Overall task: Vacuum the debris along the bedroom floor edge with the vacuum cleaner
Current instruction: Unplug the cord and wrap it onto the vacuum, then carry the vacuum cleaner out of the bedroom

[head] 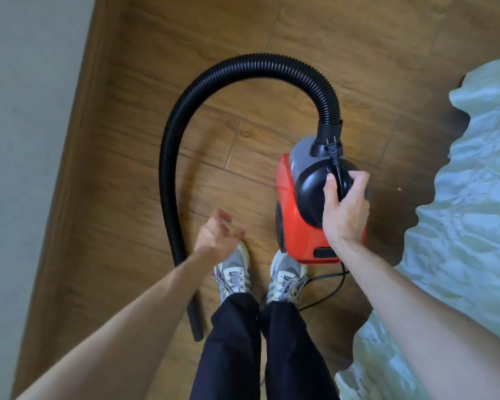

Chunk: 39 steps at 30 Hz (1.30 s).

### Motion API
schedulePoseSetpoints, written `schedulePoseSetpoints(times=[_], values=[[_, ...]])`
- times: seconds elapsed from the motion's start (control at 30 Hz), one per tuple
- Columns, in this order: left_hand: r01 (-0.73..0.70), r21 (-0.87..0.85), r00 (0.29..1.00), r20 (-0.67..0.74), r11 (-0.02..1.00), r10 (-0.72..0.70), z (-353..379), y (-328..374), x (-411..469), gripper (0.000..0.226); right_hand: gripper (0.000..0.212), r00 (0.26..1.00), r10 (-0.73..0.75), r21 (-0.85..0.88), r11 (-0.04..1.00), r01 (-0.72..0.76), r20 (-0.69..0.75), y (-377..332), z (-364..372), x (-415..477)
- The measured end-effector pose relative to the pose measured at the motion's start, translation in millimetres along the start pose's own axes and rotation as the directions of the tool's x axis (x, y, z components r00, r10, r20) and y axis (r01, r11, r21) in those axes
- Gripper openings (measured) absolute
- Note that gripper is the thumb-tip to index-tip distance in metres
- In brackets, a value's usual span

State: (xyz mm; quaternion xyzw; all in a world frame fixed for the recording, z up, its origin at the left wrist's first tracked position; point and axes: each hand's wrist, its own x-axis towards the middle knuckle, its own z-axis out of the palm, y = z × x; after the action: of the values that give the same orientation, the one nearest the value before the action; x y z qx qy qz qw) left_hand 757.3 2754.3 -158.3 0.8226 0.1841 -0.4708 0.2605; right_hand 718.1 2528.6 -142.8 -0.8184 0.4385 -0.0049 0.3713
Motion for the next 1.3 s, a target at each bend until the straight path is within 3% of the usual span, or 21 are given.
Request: schedulePoseSetpoints(times=[0.1,0.2,0.33,0.43,0.53,0.73,1.03,1.3], values=[[0.07,0.089,0.987,-0.152,0.994,-0.056,-42,-18,30,0.054,0.03,0.998,-0.036,-0.052,0.998,0.033,-0.048,3,5,0],[0.124,0.072,0.966,-0.238,0.99,-0.104,-72,-30,58,0.065,0.032,0.995,-0.067,-0.078,0.995,0.061,-0.076,7,8,0],[0.194,0.063,0.942,-0.289,0.979,-0.168,-95,-40,92,0.072,0.032,0.992,-0.089,-0.096,0.992,0.081,-0.09,7,9,-2],[0.202,0.04,0.954,-0.232,0.979,-0.188,-101,-46,111,0.074,0.029,0.992,-0.087,-0.08,0.994,0.08,-0.087,5,8,-3],[0.17,0.005,0.973,-0.16,0.985,-0.167,-98,-55,117,0.056,0.024,0.994,-0.09,-0.053,0.995,0.087,-0.056,6,6,-3],[0.056,-0.166,0.974,-0.207,0.985,-0.09,-96,-69,94,0.033,0.019,0.997,-0.071,-0.015,0.997,0.072,0.041,4,-1,-3],[-0.137,-0.148,0.961,-0.26,0.98,0.095,-144,-46,29,0.041,0.021,0.992,-0.081,-0.014,0.997,0.082,0.102,-46,-28,-11],[-0.312,-0.085,0.894,-0.362,0.946,0.263,-228,50,-67,0.046,0.029,0.99,-0.141,-0.007,0.99,0.14,-0.031,-165,-122,-18]])
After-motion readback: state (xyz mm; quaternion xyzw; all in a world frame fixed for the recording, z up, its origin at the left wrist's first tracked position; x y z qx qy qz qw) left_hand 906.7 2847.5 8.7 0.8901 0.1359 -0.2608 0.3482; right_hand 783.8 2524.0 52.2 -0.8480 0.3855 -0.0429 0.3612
